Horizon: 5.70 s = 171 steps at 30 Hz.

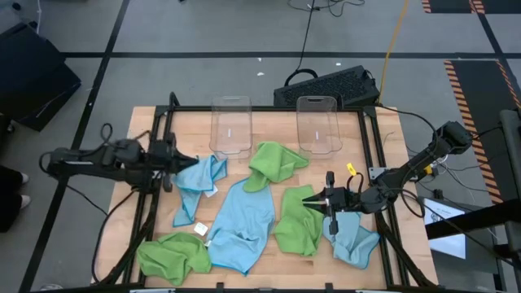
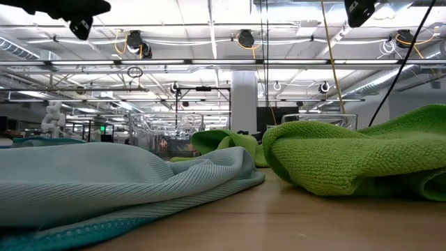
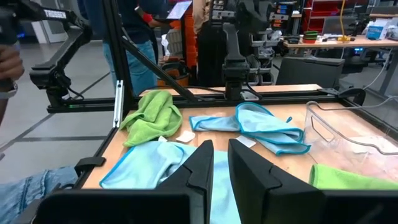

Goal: Fold microfiber towels
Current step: Fold the right blue microfiber towel

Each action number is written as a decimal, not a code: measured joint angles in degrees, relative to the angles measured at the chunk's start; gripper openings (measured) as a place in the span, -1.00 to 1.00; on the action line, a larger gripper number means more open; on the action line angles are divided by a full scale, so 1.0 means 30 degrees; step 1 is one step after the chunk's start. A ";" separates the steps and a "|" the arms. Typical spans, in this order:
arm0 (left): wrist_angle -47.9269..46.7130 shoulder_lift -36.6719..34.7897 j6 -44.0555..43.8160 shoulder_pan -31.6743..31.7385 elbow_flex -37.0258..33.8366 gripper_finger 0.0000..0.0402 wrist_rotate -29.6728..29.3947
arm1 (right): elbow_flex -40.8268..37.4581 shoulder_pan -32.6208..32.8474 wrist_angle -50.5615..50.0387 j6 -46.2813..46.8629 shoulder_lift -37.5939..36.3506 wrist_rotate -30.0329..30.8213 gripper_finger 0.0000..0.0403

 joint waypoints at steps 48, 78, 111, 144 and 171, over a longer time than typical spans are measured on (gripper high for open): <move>0.8527 1.4417 0.0213 -0.5613 0.2391 -0.91 -0.1521 | 0.3082 0.0459 -1.6927 1.4164 0.0393 -0.3439 -0.78; 0.8532 1.5622 0.0866 -0.5710 0.3066 -0.90 -0.1528 | 0.3053 0.0699 -2.6213 2.2555 0.0393 -1.1060 0.07; 0.8617 1.5614 0.0997 -0.5710 0.3066 -0.90 -0.2023 | 0.0073 0.0648 -2.2147 2.0856 0.0393 -1.1176 -0.50; 0.8653 1.5614 0.1193 -0.5710 0.3066 -0.90 -0.2038 | 0.8633 0.0685 -1.6050 0.4394 0.0262 0.2277 -1.00; 1.0439 1.5607 0.2184 -0.5710 0.3066 -0.53 -0.4049 | 0.8899 0.0685 -0.3560 -0.6263 0.0280 0.2371 -1.00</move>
